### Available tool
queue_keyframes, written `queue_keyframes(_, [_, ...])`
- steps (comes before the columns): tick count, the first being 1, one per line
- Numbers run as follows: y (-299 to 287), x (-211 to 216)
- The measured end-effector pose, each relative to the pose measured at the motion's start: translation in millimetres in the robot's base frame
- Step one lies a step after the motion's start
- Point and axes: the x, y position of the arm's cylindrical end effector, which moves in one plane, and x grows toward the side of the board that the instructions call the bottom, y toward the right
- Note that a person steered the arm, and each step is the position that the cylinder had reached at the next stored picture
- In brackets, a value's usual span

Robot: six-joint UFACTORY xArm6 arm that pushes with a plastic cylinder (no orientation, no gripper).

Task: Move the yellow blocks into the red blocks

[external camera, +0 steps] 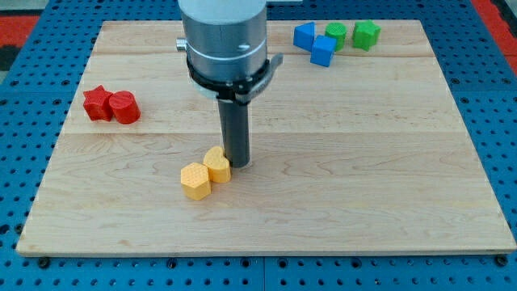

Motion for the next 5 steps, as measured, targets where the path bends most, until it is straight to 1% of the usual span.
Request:
queue_keyframes(1, [-19.6,16.2])
queue_keyframes(2, [-87.9,12.7])
queue_keyframes(3, [-140.7,4.8])
queue_keyframes(4, [-175.7,-19.2])
queue_keyframes(5, [-175.7,-45.3])
